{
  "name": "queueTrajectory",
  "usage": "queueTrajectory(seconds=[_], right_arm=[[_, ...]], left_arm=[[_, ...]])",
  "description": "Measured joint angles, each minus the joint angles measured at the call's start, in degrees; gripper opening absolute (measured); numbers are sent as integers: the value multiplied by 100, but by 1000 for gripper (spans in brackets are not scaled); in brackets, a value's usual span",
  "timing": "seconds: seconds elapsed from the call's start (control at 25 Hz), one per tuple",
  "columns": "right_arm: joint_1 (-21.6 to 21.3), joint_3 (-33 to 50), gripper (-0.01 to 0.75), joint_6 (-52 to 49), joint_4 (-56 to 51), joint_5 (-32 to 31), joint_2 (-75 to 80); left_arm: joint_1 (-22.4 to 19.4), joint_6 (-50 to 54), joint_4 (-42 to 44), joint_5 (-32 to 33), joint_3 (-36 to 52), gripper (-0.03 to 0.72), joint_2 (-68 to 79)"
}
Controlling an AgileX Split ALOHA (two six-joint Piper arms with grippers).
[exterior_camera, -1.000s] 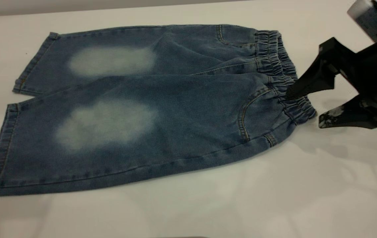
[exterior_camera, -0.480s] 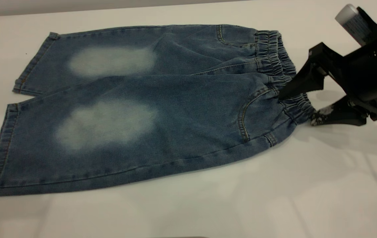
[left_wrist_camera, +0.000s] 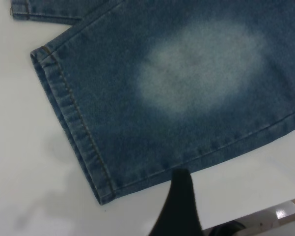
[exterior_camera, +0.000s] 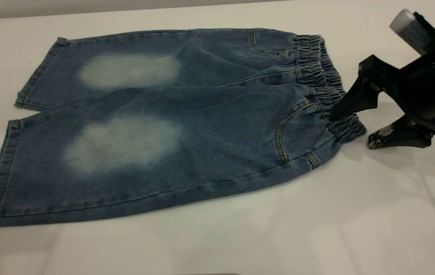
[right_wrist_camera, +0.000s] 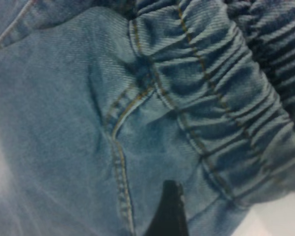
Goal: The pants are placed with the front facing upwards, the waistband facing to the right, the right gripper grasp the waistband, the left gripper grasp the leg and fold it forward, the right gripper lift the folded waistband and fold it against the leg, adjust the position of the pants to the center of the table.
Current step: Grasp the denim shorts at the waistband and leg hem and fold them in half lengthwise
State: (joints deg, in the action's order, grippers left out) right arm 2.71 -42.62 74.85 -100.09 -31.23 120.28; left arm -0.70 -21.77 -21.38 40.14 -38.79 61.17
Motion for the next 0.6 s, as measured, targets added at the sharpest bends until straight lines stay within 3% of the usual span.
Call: queueTrajectory(seconds=[0.4, 0.6], right_arm=[[0, -182, 563, 709, -348, -343, 261], [-117, -206, 519, 1102, -403, -511, 287]], left_arm=[[0, 0, 0, 0, 0, 566, 0], [0, 0, -2, 40, 0, 566, 0]])
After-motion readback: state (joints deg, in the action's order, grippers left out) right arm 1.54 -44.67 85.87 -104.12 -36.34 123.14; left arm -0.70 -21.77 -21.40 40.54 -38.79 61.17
